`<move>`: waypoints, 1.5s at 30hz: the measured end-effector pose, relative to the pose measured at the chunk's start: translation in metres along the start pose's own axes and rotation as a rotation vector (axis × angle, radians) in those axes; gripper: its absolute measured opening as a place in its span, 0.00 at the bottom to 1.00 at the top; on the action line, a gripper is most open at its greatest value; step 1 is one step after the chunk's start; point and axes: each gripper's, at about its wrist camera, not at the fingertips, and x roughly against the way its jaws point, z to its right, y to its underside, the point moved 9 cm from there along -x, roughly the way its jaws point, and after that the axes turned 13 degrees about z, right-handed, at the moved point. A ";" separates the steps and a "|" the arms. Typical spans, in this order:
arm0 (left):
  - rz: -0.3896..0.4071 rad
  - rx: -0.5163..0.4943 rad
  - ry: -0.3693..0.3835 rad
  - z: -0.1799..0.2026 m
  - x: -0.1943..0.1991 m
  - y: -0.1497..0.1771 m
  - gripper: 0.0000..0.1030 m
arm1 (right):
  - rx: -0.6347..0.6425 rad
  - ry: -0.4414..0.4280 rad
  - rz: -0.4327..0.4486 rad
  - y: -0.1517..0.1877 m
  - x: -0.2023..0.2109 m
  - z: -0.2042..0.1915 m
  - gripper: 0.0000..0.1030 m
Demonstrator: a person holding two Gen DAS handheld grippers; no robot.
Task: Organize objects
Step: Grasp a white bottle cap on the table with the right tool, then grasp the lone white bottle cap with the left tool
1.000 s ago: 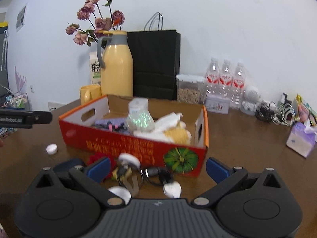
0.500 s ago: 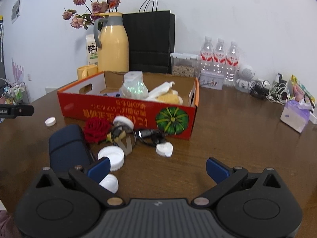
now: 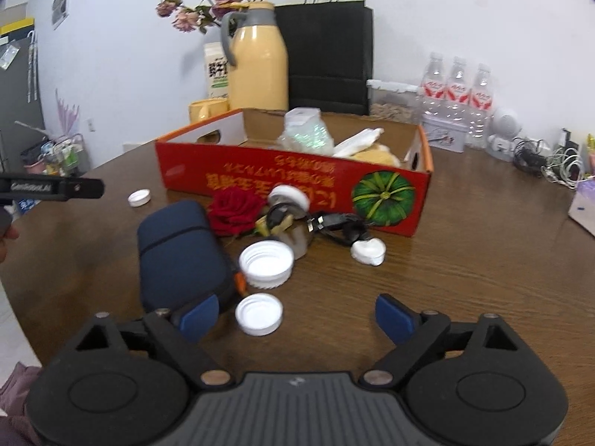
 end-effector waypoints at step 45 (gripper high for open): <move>-0.060 -0.029 -0.007 -0.001 -0.063 0.007 0.75 | -0.049 0.020 0.037 -0.014 -0.021 0.015 0.24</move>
